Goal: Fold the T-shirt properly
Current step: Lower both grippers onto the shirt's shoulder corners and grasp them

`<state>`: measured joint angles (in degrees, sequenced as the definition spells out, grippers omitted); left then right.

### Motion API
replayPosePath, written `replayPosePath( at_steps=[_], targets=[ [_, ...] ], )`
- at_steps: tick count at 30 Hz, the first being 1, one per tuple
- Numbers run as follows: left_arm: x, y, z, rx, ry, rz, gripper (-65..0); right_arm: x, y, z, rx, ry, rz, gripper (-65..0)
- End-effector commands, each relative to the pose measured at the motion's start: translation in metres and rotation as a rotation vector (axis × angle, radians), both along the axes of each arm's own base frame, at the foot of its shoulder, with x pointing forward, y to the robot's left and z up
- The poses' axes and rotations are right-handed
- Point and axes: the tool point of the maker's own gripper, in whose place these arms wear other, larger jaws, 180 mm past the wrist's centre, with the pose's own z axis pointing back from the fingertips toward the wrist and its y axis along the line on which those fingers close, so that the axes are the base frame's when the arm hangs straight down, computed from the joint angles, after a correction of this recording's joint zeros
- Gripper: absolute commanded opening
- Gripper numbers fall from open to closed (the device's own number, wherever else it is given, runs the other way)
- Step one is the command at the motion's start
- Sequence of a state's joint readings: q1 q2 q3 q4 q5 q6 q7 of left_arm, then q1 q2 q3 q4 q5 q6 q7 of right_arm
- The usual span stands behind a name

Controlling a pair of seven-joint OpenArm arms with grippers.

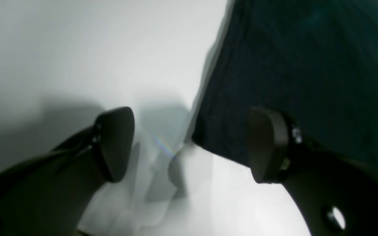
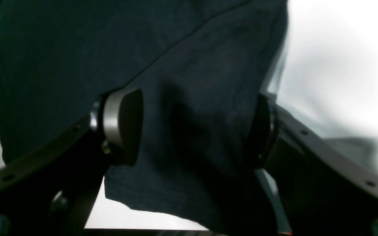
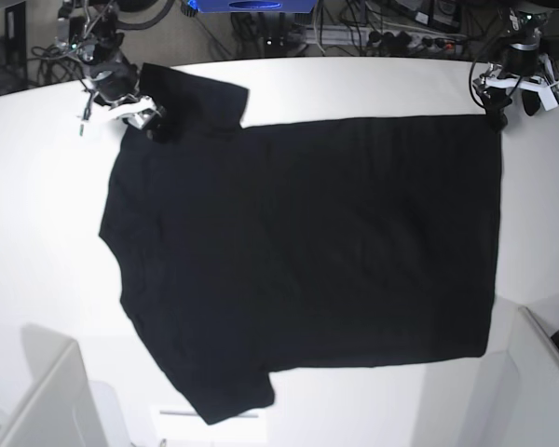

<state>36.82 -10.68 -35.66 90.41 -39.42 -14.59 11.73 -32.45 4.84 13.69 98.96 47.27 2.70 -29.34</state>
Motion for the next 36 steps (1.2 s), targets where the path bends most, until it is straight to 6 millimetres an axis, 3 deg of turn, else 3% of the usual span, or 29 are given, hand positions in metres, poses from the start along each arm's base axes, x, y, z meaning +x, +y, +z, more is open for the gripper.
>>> replayPosePath(
  at_steps=[1, 4, 6, 10, 14, 26, 30, 36],
  targets=[
    [0.005, 0.005, 0.01, 0.018, -0.034, 0.001, -14.0, -0.04, 0.008, -0.025, 0.013, 0.179, 0.037, -21.9],
    [0.009, 0.004, 0.008, 0.012, -0.04, 0.0, -14.0, -0.044, 0.007, -0.028, 0.015, 0.193, 0.035, -22.2],
    [0.009, 0.004, 0.007, 0.01, -0.04, 0.003, -14.0, -0.049, 0.007, -0.033, 0.018, 0.212, 0.031, -26.4],
    [0.015, 0.003, 0.004, -0.004, -0.04, 0.003, -14.0, -0.057, 0.006, -0.043, 0.025, 0.248, 0.023, -43.1],
    [0.018, -0.003, -0.013, -0.069, 0.049, -0.007, -14.0, -0.056, 0.006, -0.046, 0.027, 0.253, 0.023, -65.0],
    [0.028, -0.027, -0.028, -0.124, 0.078, -0.055, -15.0, -0.055, 0.002, -0.046, 0.023, 0.252, 0.015, -65.0],
    [0.031, -0.041, -0.033, -0.144, 0.089, -0.088, -29.3, -0.055, 0.002, -0.046, 0.023, 0.252, 0.015, -65.0],
    [0.032, -0.043, -0.034, -0.148, 0.089, -0.092, -54.0, -0.055, 0.001, -0.046, 0.02, 0.249, 0.014, -65.0]
  ],
)
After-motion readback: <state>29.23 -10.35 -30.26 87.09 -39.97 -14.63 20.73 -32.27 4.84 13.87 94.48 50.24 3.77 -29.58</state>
